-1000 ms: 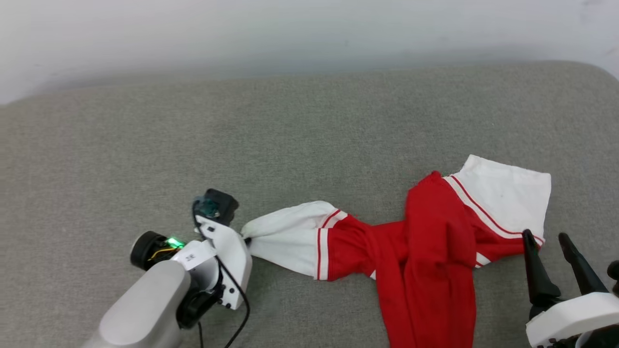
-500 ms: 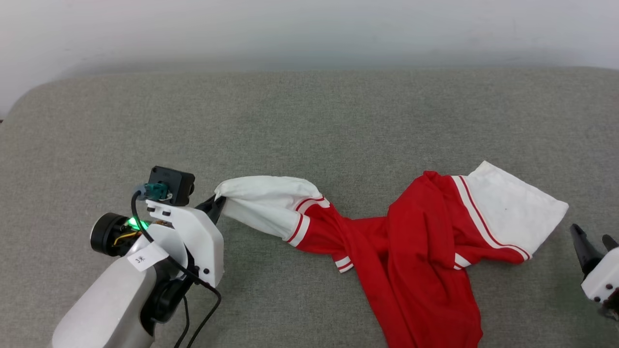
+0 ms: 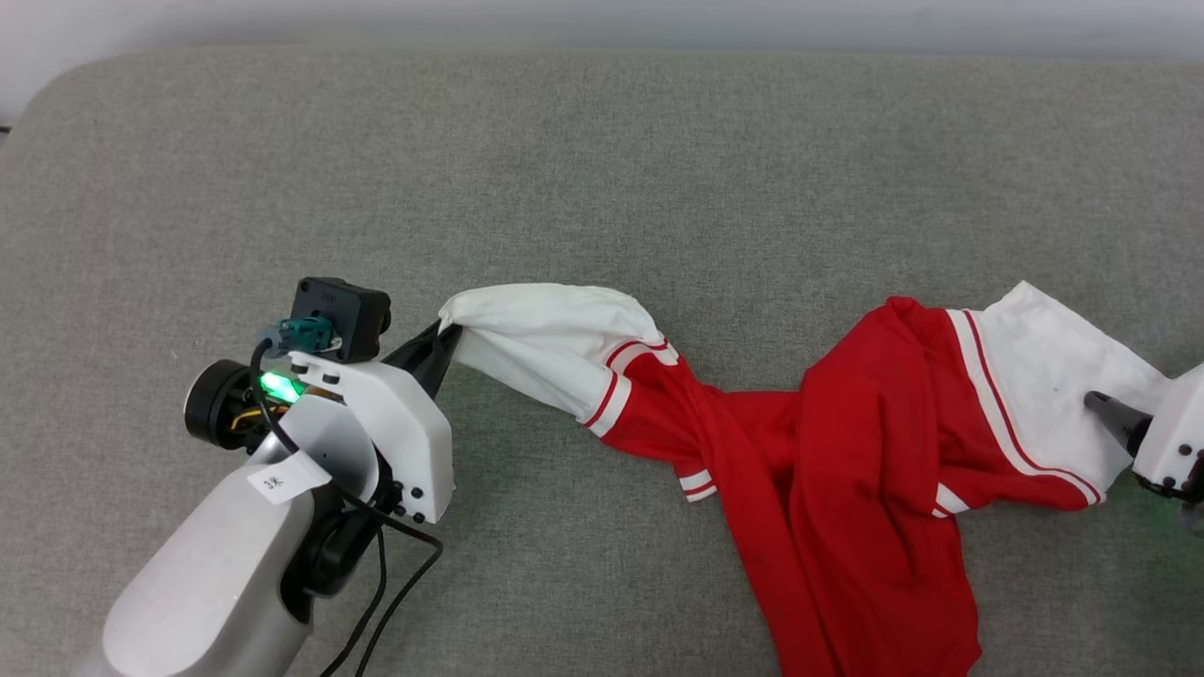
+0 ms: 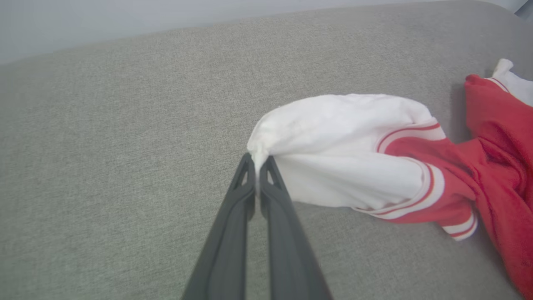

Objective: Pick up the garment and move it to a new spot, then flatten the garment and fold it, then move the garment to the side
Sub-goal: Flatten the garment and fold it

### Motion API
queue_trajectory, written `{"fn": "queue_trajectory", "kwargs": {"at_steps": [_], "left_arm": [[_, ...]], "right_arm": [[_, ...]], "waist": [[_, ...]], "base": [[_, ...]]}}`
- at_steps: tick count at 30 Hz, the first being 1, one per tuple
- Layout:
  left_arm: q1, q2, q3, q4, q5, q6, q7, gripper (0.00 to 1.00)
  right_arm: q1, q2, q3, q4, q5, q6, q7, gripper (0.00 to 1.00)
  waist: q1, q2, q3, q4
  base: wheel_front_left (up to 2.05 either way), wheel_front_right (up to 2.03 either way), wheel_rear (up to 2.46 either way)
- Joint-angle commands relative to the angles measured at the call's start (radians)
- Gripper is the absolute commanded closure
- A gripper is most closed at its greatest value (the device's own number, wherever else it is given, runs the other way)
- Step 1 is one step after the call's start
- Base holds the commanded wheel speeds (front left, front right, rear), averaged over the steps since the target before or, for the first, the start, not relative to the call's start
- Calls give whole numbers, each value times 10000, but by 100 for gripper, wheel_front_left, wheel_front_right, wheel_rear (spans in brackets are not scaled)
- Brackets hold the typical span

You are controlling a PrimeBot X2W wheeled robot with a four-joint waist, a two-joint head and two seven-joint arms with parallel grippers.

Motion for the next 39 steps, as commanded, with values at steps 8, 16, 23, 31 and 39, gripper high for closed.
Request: {"fn": "queue_trajectory", "kwargs": {"at_steps": [8,16,23,31,39], "left_arm": [[-146,51,97,239,-54,-53,-266,100],[-290,160,411,474,40,78,-880,100],[-653,279,1110,967,-39,225,-1818,100],[-1430,165,1302,1781,61,-61,-2599,100],[-2952,-325,1258,3357,12,-724,-3247,100]], "right_arm": [[7,30,530,444,471,-2,739,100],[-512,-642,715,-975,101,-7,-837,100],[-1031,-792,956,-1987,-242,-7,-2277,100],[-1442,-1053,1558,-2193,-222,-8,-3331,100],[-2318,-1255,2327,-1852,9,-7,-4031,100]], "waist": [[0,0,164,56],[0,0,-525,-220],[0,0,-1390,-574],[0,0,-1962,-639],[0,0,-2181,-580]], "base": [[0,0,0],[0,0,0],[0,0,0],[0,0,0],[0,0,0]]}}
